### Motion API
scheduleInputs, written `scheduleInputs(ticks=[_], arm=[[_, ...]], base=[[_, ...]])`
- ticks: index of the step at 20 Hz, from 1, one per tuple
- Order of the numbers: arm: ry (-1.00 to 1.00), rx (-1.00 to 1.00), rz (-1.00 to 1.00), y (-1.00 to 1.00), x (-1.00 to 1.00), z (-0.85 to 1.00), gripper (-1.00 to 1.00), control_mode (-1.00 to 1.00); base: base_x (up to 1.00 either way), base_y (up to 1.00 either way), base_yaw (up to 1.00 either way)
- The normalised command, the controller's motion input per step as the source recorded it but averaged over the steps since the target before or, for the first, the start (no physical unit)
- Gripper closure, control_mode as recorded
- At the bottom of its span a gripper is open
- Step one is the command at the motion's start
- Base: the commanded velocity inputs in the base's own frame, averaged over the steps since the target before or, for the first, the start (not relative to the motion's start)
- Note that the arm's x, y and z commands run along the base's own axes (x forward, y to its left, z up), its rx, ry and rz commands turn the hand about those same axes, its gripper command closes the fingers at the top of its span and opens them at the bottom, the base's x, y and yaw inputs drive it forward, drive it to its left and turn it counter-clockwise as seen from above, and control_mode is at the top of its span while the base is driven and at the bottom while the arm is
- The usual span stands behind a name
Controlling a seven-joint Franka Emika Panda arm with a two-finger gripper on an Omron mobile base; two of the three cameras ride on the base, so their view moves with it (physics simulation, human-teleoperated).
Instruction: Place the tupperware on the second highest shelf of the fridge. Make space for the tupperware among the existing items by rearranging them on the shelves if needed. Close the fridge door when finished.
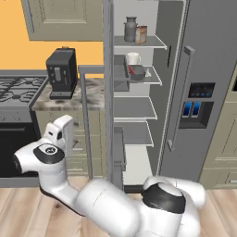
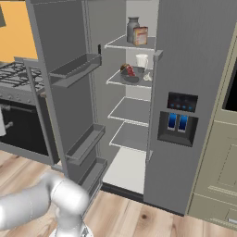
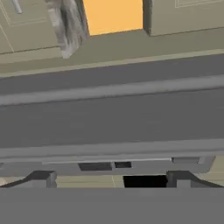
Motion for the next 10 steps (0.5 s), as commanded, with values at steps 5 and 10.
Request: scheduleInputs(ticks=[5, 10], arm=[[0.11, -0.15, -0.14, 0.17, 0.56, -0.19, -1.00, -1.00], [0.16, -0.11, -0.09, 0.00, 0.45, -0.43, -1.00, -1.00]], base=[[0.00, 0.00, 0.00], [0.00, 0.00, 0.00]])
